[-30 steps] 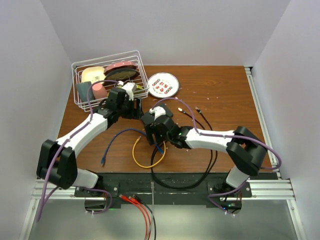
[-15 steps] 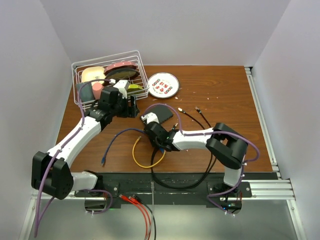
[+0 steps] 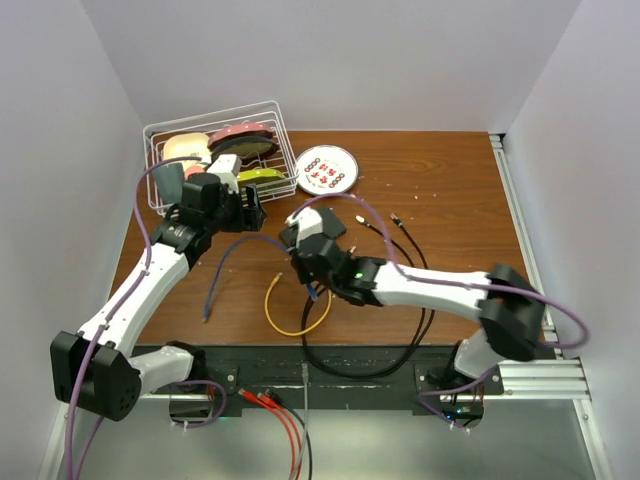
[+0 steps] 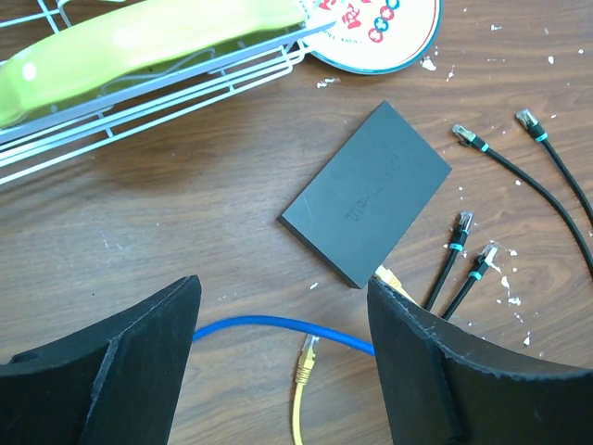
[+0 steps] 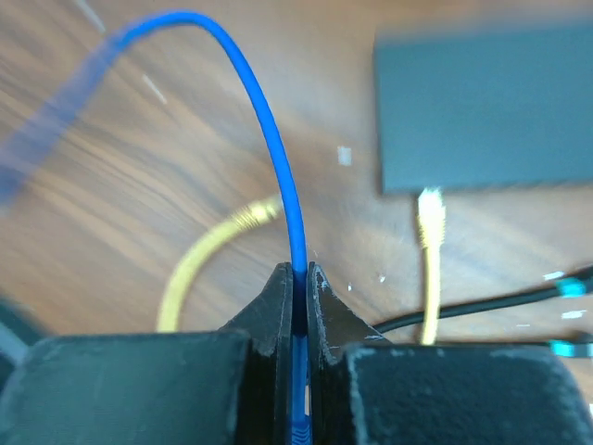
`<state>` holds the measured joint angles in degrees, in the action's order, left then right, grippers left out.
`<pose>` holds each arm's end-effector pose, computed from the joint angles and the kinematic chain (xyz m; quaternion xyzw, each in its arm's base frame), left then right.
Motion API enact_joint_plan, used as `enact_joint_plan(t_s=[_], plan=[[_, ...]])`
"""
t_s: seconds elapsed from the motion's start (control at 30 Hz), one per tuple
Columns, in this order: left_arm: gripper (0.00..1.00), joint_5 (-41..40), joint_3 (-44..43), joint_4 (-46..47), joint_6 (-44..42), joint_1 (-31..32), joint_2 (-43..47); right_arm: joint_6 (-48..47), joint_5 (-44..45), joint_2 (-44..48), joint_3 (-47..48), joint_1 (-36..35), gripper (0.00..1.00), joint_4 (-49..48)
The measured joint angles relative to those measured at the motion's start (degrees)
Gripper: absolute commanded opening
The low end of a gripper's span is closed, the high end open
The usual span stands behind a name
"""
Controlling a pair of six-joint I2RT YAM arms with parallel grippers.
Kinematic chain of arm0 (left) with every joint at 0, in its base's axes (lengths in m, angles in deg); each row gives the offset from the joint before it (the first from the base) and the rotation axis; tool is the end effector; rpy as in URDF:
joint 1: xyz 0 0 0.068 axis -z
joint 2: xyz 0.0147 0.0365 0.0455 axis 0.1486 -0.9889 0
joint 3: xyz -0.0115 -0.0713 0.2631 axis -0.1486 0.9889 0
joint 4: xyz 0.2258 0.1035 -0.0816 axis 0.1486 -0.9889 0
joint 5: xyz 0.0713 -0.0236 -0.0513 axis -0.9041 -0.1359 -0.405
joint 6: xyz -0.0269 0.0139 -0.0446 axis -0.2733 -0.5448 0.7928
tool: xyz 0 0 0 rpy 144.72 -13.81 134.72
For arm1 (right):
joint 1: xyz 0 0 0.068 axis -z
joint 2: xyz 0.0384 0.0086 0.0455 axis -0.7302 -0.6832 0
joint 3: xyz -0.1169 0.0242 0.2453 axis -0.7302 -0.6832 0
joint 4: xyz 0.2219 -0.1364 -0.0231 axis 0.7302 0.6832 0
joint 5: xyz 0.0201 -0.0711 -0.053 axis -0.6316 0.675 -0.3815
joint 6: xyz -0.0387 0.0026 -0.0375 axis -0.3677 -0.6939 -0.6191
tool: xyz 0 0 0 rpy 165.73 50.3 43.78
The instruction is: Insert the plug into the switch port
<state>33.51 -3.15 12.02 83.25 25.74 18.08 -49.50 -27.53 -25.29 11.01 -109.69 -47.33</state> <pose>0.2491 -0.0795 0.3077 0.0048 0.8779 -0.1732 0.4464 0.1770 0.3170 0.2317 -0.2187 0.8472 0.1968 0.4424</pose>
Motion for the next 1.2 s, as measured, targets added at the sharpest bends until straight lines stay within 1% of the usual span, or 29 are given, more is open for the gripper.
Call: enact_joint_plan(t_s=[0.13,0.27,0.43,0.57,0.6,0.63,0.67,0.7,0.77,0.83,0.87,0.93,0.97,1.0,1.03,1.07,1.13,1.2], plan=[[0.78,0.1,0.3,0.2,0.4,-0.1,0.3,0.1,3.8,14.1,-1.6,0.1,0.00,0.4],[0.77,0.3,0.4,0.5,0.4,-0.2,0.3,1.2,10.3,25.2,-3.7,0.2,0.00,5.5],[0.77,1.3,1.6,1.3,0.5,-0.2,0.0,7.0,17.8,32.6,-9.6,2.1,0.00,16.9],[0.77,2.2,2.3,1.6,0.5,-0.3,-0.5,13.8,20.7,37.5,-16.3,3.3,0.00,27.9],[0.77,2.3,2.3,1.7,0.5,-0.2,-0.7,15.6,21.0,38.4,-17.2,3.3,0.02,30.1],[0.77,2.5,2.3,1.8,0.5,-0.3,-0.8,17.6,21.5,39.4,-18.1,3.5,0.06,32.7],[0.77,2.7,2.4,2.1,0.5,-0.3,-0.9,19.8,22.0,40.2,-18.7,3.6,0.14,35.6],[0.77,2.9,2.6,2.4,0.5,-0.3,-1.0,21.7,22.3,40.6,-18.8,3.6,0.25,37.9],[0.77,3.4,3.1,3.0,0.5,-0.3,-1.0,24.7,22.9,41.0,-18.8,3.7,0.40,40.9],[0.76,4.0,3.6,3.5,0.5,-0.3,-1.3,26.8,23.8,40.8,-18.7,3.7,0.56,43.6],[0.75,4.5,4.0,4.0,0.5,-0.3,-1.5,27.4,24.1,40.5,-18.3,3.7,0.57,45.1],[0.73,5.2,4.6,4.6,0.5,-0.3,-1.9,27.8,24.4,40.0,-17.7,3.7,0.79,45.9],[0.70,5.9,5.3,5.3,0.6,-0.3,-2.1,27.7,24.4,39.8,-17.2,3.7,0.81,45.9],[0.69,6.6,6.1,6.1,0.8,-0.3,-2.3,27.3,24.5,39.7,-16.8,3.7,0.87,45.7],[0.67,7.5,7.2,7.3,1.0,-0.2,-2.5,26.8,24.5,39.7,-16.5,3.7,0.90,45.4],[0.64,8.7,9.0,9.1,1.5,-0.1,-2.5,26.2,24.4,39.6,-16.2,3.7,0.91,44.6],[0.62,10.8,13.5,12.5,2.4,1.0,-2.5,24.4,23.8,39.6,-16.0,3.7,0.96,42.2],[0.61,12.2,17.2,14.6,3.2,3.3,-3.0,22.8,22.9,39.2,-16.0,3.7,0.96,39.5]])
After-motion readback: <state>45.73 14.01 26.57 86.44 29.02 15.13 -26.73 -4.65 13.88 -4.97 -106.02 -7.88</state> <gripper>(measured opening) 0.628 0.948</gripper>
